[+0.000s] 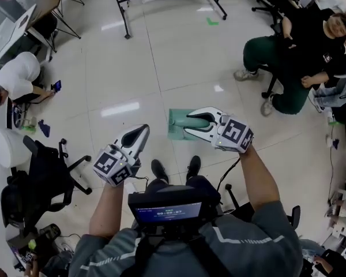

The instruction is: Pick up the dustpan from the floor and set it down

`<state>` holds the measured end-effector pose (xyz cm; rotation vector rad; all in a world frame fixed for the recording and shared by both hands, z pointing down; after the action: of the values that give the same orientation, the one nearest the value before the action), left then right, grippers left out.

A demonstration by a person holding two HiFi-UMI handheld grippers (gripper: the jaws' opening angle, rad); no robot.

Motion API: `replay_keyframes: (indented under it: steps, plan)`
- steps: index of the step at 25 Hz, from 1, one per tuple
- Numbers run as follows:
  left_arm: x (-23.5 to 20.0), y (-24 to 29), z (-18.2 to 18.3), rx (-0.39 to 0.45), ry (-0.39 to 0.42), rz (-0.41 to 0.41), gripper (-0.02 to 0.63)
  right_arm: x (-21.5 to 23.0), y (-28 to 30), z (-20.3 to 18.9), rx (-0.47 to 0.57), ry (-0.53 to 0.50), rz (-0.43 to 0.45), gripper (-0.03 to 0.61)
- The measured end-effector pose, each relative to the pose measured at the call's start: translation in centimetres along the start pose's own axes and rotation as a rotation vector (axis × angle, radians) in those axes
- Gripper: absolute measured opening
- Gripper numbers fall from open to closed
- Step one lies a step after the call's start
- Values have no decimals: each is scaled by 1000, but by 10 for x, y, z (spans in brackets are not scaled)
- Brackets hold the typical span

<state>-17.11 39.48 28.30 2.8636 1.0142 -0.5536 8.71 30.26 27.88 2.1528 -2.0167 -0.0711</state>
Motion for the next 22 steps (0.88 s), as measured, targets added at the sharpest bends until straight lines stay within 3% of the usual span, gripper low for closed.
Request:
replay_keyframes:
  steps: [4, 10, 22]
  plan:
    - [28, -3, 50, 71, 26, -31, 20, -14, -8, 52, 20, -41, 10, 161]
    - [53, -5, 93, 138, 64, -52, 18, -19, -21, 97, 77, -85, 12, 161]
    - [70, 9, 111, 122, 129, -72, 18, -15, -37, 125, 92, -101, 36, 161]
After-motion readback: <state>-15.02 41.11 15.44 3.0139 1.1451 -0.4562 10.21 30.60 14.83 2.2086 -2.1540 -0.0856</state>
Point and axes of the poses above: the fingertips, and each gripper's own axes: y forward along the fingers, x to its right, z out of its top, the point moved 10 cm from there along -y, backward along the fingers, and after that the axes turned 14 degrees about x, right-handed, at the moved point
